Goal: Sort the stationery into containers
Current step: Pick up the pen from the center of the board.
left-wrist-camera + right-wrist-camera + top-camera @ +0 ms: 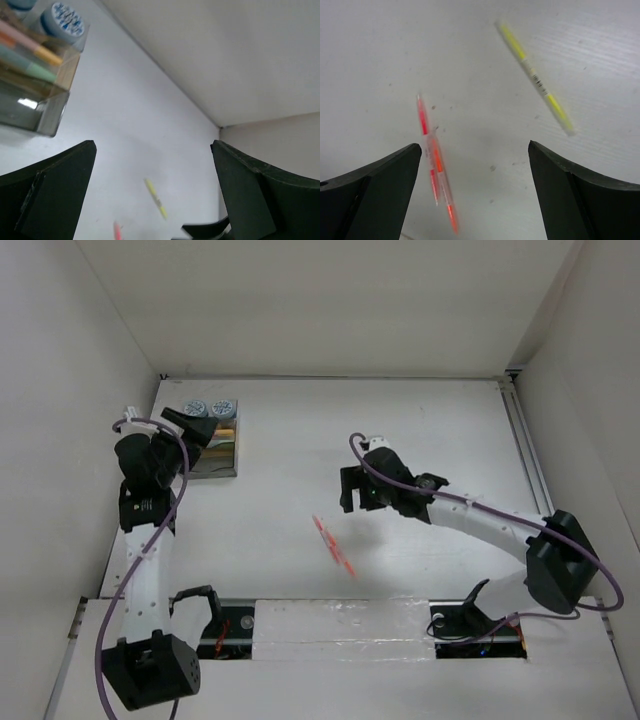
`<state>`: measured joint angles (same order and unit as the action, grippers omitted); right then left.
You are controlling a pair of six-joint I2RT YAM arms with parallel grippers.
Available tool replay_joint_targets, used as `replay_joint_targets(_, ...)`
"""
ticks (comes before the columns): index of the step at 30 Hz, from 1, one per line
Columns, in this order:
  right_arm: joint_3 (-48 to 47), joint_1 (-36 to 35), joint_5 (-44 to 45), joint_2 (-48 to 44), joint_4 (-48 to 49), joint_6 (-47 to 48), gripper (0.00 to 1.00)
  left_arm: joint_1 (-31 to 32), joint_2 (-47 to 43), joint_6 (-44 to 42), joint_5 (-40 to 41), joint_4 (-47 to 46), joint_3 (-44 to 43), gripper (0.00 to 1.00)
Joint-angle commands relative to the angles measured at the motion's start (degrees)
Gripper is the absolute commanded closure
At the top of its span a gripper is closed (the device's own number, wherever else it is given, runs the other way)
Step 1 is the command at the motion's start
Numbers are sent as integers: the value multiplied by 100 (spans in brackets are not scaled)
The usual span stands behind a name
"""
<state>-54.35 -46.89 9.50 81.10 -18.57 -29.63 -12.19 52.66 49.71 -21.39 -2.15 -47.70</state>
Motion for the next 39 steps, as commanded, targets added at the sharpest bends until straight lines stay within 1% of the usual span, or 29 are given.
replay_joint_targets(1,-550,347,18,230,-217,745,6,-12,-186,-1217,-322,1002,86,0)
replay_joint_targets(3,-770,602,-176,406,-279,1054,4,-12,-186,-1646,-392,1103,86,0)
replay_joint_targets(4,-823,672,-237,407,-331,1377,4,-12,-186,-1649,-453,1103,208,0)
replay_joint_targets(6,-823,944,-413,468,-279,1669,4,-12,-55,-1711,-918,990,331,0)
replay_joint_targets(8,-911,1208,-842,713,-279,1994,4,-12,129,-1711,-1427,866,332,0)
replay_joint_targets(9,-911,1461,-1262,775,-279,2083,6,-12,130,-1763,-1430,866,332,0)
replay_joint_targets(11,-911,1604,-1406,907,-349,2206,6,-12,192,-1842,-1482,944,280,0)
replay_joint_targets(16,-806,1806,-1520,1031,-332,2154,6,-12,-11,-1843,-1482,883,349,0)
replay_joint_targets(18,-806,1807,-1521,1285,-279,2032,8,-12,-11,-1842,-1587,883,349,0)
replay_joint_targets(19,-806,1807,-1573,1381,-279,2031,10,-12,-11,-1842,-1588,883,349,0)
replay_joint_targets(22,-858,1754,-1390,1680,-279,1970,14,-12,-11,-1895,-1719,883,349,0)
replay_joint_targets(24,-910,1754,-1231,1873,-341,1900,18,-12,-11,-1895,-1720,883,349,0)
replay_joint_targets(27,-911,1754,-1169,2014,-420,1794,20,-12,-11,-1895,-1720,883,349,0)
replay_joint_targets(29,-911,1754,-1169,2077,-420,1794,24,-12,-11,-1895,-1781,831,349,0)
replay_joint_targets(31,-911,1649,-1003,2138,-420,1742,25,-12,-11,-1895,-1781,831,349,0)
replay_joint_targets(35,-1025,1473,-766,2401,-551,1671,35,-12,42,-1948,-1834,831,349,0)
replay_joint_targets(39,-1139,1227,-397,2534,-710,1513,38,-12,42,-1948,-1834,831,297,0)
